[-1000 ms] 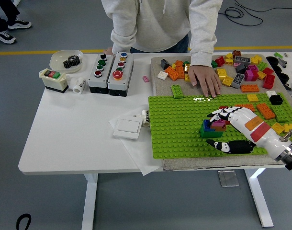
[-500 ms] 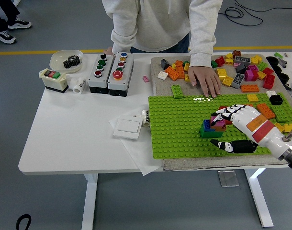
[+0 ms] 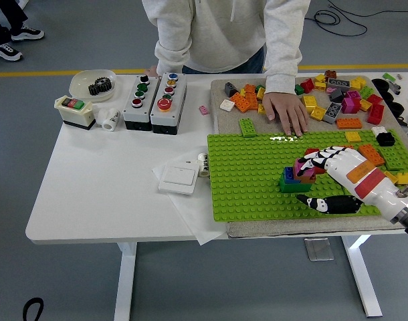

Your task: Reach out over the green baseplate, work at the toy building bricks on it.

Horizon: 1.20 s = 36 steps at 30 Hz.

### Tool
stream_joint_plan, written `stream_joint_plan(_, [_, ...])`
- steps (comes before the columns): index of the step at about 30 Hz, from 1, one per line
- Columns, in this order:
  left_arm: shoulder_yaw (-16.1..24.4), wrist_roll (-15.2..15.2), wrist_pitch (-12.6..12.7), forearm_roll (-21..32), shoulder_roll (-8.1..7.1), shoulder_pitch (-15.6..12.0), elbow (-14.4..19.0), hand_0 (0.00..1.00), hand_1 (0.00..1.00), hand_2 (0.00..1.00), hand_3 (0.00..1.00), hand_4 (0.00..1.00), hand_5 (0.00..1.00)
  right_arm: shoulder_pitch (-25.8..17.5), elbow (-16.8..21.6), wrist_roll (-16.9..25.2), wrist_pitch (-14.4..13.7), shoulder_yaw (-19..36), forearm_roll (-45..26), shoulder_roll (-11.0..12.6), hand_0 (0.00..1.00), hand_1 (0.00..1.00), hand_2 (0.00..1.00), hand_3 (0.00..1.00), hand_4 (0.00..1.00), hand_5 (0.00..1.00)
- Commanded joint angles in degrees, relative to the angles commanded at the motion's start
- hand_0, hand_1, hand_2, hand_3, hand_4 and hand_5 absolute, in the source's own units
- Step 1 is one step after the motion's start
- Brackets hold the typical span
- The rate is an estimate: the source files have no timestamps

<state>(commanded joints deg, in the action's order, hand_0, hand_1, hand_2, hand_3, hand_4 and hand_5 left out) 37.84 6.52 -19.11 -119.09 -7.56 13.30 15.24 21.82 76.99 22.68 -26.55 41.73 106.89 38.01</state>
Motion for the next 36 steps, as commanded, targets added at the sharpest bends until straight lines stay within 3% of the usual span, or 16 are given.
stream_joint_plan(36, [-0.40,-0.05,-0.26,0.70,-0.12,0.20,0.04,0.744,0.738,0.706,0.596,0.665,0.603,2.01,-2.50,0.28,-0.40,-2.74,-0.15,-0.63,0.668,0.653,0.700,0.560,0.801,0.544])
